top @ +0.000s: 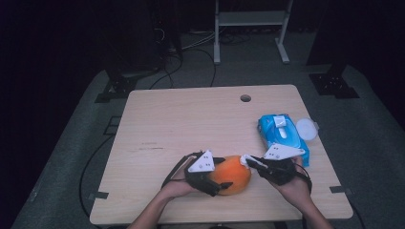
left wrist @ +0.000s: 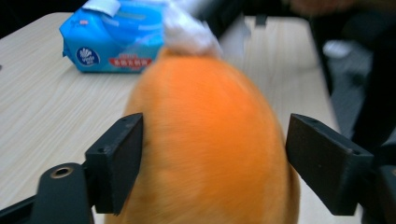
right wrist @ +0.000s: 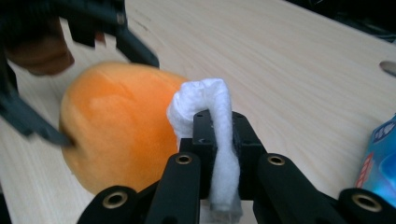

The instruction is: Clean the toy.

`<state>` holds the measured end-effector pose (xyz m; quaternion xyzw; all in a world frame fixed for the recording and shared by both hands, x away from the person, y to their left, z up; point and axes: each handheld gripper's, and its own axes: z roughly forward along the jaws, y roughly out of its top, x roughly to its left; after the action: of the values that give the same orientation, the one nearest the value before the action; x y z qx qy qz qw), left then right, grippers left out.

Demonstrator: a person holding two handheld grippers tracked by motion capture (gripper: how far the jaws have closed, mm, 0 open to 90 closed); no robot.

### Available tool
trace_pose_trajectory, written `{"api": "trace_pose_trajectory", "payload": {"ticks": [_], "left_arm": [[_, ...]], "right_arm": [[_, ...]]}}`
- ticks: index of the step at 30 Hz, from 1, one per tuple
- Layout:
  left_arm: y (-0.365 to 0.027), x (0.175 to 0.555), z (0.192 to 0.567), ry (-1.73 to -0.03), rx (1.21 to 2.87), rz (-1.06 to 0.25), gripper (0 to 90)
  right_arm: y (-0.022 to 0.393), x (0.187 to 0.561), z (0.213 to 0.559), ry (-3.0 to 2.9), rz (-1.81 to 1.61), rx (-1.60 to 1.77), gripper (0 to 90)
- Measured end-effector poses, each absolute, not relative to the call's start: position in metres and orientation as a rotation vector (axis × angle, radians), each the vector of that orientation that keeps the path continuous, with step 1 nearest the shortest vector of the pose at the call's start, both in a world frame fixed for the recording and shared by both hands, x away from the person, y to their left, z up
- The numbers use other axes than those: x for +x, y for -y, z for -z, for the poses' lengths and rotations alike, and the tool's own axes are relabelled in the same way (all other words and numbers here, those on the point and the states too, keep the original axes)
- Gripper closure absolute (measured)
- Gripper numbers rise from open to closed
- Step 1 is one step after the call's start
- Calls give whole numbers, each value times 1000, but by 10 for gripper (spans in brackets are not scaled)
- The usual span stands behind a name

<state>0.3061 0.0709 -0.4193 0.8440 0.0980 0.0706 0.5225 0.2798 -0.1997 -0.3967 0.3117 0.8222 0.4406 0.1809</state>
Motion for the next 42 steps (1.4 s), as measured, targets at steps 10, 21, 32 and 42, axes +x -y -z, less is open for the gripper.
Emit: {"api": "trace_pose_trajectory", "payload": {"ticks": [10,21,32,42], "left_arm": [[-71,308,427,-257,2064,-120,258],[-62,304,431,-246,2053,-131,210],[-62,304,432,-263,2027,-120,201],[-58,302,431,-277,2021,-133,193]], "right_arm": [[201,280,395,-2312,-1267,868,822],[203,282,397,-2302,-1264,900,825],[212,285,401,-2315,-1249,946,828],[188,268,388,-2348,-1289,778,828]]}}
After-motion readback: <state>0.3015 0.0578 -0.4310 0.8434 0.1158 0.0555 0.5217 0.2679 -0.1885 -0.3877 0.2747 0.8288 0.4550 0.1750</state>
